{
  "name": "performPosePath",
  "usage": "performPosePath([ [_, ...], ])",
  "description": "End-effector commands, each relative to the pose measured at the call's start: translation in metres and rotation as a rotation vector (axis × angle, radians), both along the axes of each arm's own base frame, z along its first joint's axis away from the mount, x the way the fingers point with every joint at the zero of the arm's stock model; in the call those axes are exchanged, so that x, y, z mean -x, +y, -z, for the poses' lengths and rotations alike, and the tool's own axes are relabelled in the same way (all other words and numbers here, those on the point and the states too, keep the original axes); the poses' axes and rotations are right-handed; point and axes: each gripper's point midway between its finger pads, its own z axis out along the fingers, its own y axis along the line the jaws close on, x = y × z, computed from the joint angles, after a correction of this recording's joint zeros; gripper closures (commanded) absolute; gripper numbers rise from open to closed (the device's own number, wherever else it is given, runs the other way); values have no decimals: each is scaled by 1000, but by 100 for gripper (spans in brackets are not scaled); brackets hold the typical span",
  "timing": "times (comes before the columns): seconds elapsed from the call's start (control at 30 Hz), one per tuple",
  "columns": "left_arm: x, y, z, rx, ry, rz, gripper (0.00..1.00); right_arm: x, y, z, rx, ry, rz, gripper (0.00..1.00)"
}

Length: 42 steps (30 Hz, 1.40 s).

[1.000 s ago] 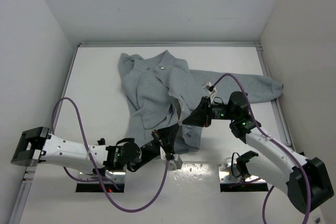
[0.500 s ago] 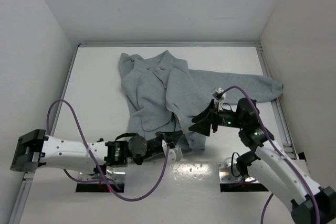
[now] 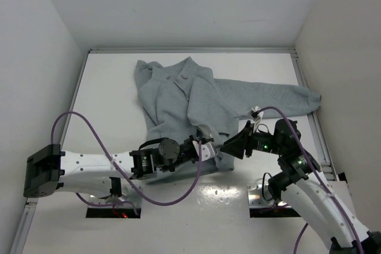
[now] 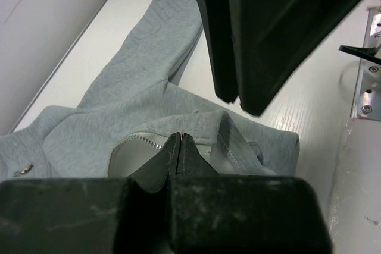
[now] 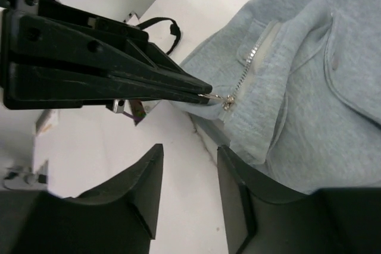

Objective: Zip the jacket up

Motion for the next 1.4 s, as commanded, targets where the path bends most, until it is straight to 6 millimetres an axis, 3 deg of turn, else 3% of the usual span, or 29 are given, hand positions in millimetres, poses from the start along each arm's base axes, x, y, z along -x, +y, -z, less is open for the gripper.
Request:
performPosePath([
  [0.0,-8,-8,-34,117,53,-15,100,-8,6,7,-45,109,39,57],
  [0.13,-14,-8,-36,114,63,-36,100,-16,20,6,-104,142,27,54],
  [0.23,-15,-7,-36,115,63,-47,100,-9,34,1,-110,120,-35,54],
  [0.37,-19,-6,-41,126,58,-66,100,-13,39,4,-99,113,-18,51],
  [0.5,-23,-4,-44,141,62,-85,100,-12,43,8,-68,145,-14,45],
  [0.6,-25,-2,-46,157,66,-103,100,-18,42,24,-3,197,45,45],
  [0.77,-27,-2,-51,166,63,-113,100,-33,34,41,15,240,173,37],
  [0.8,-27,-2,-51,166,63,-113,100,-38,34,33,-28,226,203,35],
  [1.03,-26,-3,-50,178,81,-114,100,-52,41,28,-101,268,261,30],
  [1.13,-23,-4,-50,178,82,-105,100,-57,44,30,-110,285,276,36],
  [1.27,-23,-4,-50,178,82,-105,100,-59,49,28,-141,306,279,60],
  [1.37,-23,-5,-55,186,80,-104,100,-59,53,28,-153,308,271,64],
])
